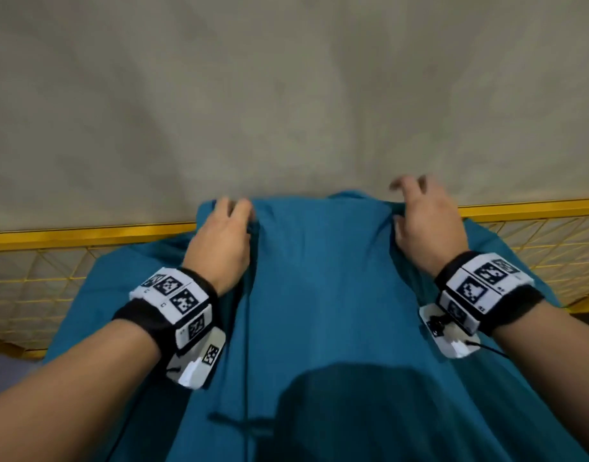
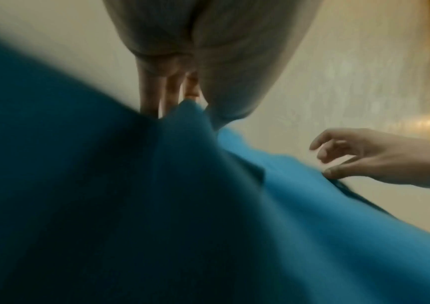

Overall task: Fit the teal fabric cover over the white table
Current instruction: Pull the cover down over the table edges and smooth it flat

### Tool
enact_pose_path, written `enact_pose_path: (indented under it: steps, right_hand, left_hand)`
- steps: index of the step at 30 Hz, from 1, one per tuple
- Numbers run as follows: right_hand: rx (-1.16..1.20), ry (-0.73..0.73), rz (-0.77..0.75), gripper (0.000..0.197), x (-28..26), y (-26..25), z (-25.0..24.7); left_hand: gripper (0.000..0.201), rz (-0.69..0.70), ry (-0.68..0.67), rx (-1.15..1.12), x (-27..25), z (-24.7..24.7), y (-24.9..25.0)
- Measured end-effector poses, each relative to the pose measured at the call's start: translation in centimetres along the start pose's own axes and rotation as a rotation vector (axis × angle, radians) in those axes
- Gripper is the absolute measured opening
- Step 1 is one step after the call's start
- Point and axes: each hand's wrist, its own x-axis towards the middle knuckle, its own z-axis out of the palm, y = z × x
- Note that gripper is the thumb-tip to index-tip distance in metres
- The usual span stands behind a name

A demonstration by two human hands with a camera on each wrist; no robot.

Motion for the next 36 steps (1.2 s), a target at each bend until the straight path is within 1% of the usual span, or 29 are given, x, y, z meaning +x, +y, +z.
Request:
enact_pose_path:
  steps: [1,2,4,6,7,8,9,10,12,13,15,16,17,18,19,20,22,23,24,25,26,28,29,30,32,33,34,35,36]
  right_hand:
    - [0.025,0.079,0.034,0.062,0.4,0.6,0.2]
    - [0.036,0.025,0.085,0.076,0.5,1.3,0.4]
    - [0.035,-0.269,0.217,0.091,-0.1,3.3,1.7]
    - [-0.017,-0.573,0.345,0.099,-1.4,5.8,3.1]
    - [-0.051,-0.665,0.376,0.096,-2.0,6.5,3.4]
    - [-0.079,-0.707,0.375,0.081,-2.4,7.3,3.8]
    - [-0.099,-0.722,0.361,0.053,-2.5,7.6,3.8]
    - [-0.117,-0.752,0.326,0.027,-2.4,7.7,3.5]
    - [-0.164,-0.779,0.287,0.024,-2.0,7.7,3.0]
    - [-0.149,-0.723,0.317,0.025,-1.6,7.9,2.7]
    - [-0.037,-0.495,0.388,0.024,-0.9,8.9,2.1]
    - [-0.001,-0.36,0.401,0.023,-0.5,9.4,1.8]
    - [0.014,-0.277,0.421,0.021,-0.1,9.9,1.8]
    - [0.037,-0.255,0.441,0.022,0.3,10.4,1.8]
    - [0.024,-0.29,0.464,0.033,0.4,11.0,1.7]
    - [-0.012,-0.367,0.486,0.05,0.4,11.4,2.1]
    - [-0.138,-0.527,0.524,0.083,0.0,13.4,2.3]
    - [-0.157,-0.589,0.527,0.088,-0.4,14.1,2.1]
    - [-0.18,-0.647,0.512,0.081,-0.8,14.6,1.9]
    - [-0.222,-0.719,0.477,0.064,-1.0,14.9,1.5]
    - [-0.253,-0.813,0.445,0.043,-1.1,15.2,1.1]
    - [-0.237,-0.924,0.452,0.015,-1.1,15.6,0.5]
    - [-0.153,-0.917,0.499,0.005,-0.9,15.7,0.2]
    - [-0.067,-0.811,0.543,0.008,-0.5,16.6,0.0]
    - [0.01,-0.409,0.592,0.006,0.3,17.7,-0.4]
    - [0.054,-0.221,0.61,0.008,0.6,18.1,-0.7]
    - [0.115,-0.128,0.634,0.018,0.6,18.6,-0.8]
    - [0.166,-0.133,0.653,0.033,0.5,19.1,-0.8]
    - [0.169,-0.217,0.67,0.05,0.3,19.5,-0.8]
  left_hand:
    - [0.036,-0.013,0.082,-0.042,0.8,0.0,0.1]
    - [0.047,-0.029,0.096,-0.059,1.4,0.0,-0.1]
    - [0.056,-0.08,0.026,-0.022,2.4,0.5,-1.0]
    - [0.072,-0.164,-0.158,0.062,2.6,1.9,-2.3]
    - [0.082,-0.224,-0.296,0.102,2.2,2.7,-2.9]
    - [0.084,-0.275,-0.427,0.129,1.8,3.8,-3.2]
    - [0.074,-0.298,-0.514,0.151,1.4,4.7,-3.3]
    - [0.058,-0.293,-0.543,0.154,1.2,5.3,-3.2]
    - [0.032,-0.28,-0.473,0.114,1.5,5.4,-2.6]
    - [0.027,-0.299,-0.388,0.082,2.0,4.9,-2.3]
    - [0.026,-0.331,-0.207,0.013,3.1,3.8,-2.0]
    - [0.026,-0.317,-0.143,0.001,3.5,3.3,-1.8]
    - [0.025,-0.294,-0.089,-0.011,3.8,2.9,-1.6]
    - [0.026,-0.253,-0.048,-0.035,4.1,2.8,-1.3]
    - [0.03,-0.211,-0.04,-0.084,4.3,3.0,-0.9]
    - [0.037,-0.195,-0.076,-0.138,4.2,3.2,-0.8]
    - [0.067,-0.182,-0.273,-0.141,3.8,4.4,-0.4]
    - [0.085,-0.179,-0.398,-0.048,3.3,5.0,-0.2]
    - [0.098,-0.175,-0.508,0.058,2.8,5.5,0.0]
    - [0.101,-0.168,-0.595,0.16,2.4,5.9,0.2]
    - [0.094,-0.156,-0.655,0.23,2.4,6.3,0.5]
    - [0.056,-0.13,-0.686,0.239,3.1,6.2,1.4]
    - [0.037,-0.144,-0.64,0.207,3.6,5.9,2.0]
    - [0.023,-0.176,-0.53,0.148,4.3,5.5,2.7]
    - [0.008,-0.284,-0.229,-0.031,5.2,4.8,3.7]
    - [0.008,-0.302,-0.109,-0.078,5.4,4.7,4.3]
    - [0.011,-0.295,-0.038,-0.106,5.4,4.8,4.7]
    - [0.015,-0.269,0.011,-0.115,5.4,5.0,5.1]
    - [0.019,-0.233,0.053,-0.109,5.5,5.1,5.4]
